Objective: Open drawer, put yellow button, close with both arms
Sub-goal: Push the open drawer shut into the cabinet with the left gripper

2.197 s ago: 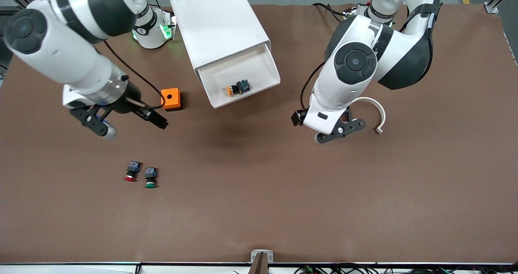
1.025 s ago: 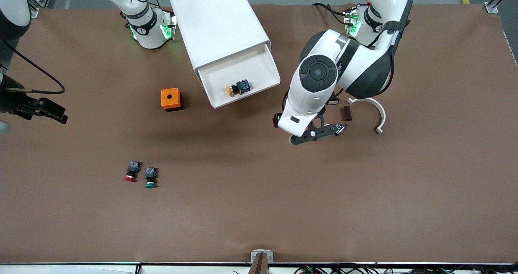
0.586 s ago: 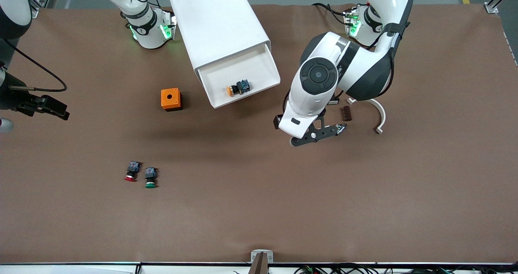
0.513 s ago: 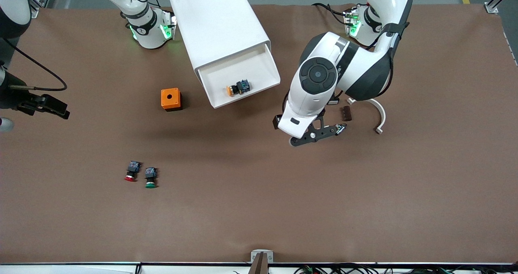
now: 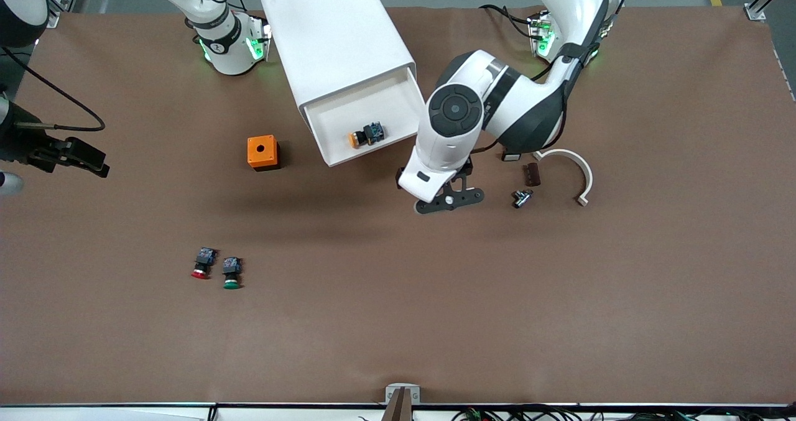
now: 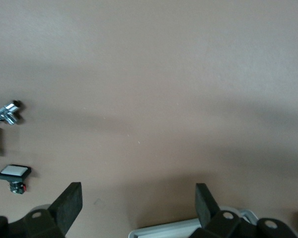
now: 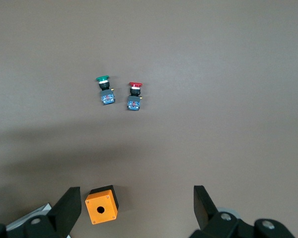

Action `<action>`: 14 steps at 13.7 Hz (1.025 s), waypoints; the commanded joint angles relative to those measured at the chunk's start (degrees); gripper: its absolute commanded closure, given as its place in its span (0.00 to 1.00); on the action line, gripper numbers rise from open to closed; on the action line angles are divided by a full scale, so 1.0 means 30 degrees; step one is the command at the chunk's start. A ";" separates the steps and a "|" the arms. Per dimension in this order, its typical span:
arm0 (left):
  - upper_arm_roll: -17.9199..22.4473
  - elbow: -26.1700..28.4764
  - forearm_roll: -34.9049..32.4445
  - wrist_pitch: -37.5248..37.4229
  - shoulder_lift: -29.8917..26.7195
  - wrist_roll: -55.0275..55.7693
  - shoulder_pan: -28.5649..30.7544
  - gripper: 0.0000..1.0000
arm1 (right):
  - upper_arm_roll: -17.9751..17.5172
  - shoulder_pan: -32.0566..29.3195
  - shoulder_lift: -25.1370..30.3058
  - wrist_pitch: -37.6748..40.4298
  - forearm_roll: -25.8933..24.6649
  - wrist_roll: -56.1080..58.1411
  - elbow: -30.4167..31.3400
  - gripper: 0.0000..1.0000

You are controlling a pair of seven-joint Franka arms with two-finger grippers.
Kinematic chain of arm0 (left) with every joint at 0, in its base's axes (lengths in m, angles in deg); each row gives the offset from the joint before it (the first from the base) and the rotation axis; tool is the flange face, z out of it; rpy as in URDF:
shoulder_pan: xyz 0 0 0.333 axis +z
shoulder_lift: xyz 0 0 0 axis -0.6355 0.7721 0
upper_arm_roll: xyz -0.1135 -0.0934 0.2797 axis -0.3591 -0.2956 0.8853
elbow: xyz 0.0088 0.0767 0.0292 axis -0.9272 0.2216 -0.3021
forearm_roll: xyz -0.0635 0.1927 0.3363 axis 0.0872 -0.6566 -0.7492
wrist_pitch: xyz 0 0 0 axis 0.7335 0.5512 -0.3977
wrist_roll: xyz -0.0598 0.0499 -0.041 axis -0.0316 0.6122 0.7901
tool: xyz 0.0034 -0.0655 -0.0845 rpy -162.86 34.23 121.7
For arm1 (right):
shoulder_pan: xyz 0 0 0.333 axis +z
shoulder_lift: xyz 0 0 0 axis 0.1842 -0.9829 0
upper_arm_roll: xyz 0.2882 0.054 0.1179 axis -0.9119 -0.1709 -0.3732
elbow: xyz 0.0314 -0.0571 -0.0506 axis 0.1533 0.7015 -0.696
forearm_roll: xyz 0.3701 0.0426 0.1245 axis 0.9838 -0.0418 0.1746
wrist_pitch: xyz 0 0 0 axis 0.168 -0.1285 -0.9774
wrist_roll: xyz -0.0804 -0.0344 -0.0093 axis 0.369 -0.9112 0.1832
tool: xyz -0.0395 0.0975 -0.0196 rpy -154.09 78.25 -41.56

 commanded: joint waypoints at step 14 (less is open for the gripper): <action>-0.1634 0.0591 0.3459 -0.0864 0.0813 0.2568 -0.1733 0.00 | -0.0155 0.0322 0.0526 -0.0058 -0.0015 0.0282 0.0267 0.00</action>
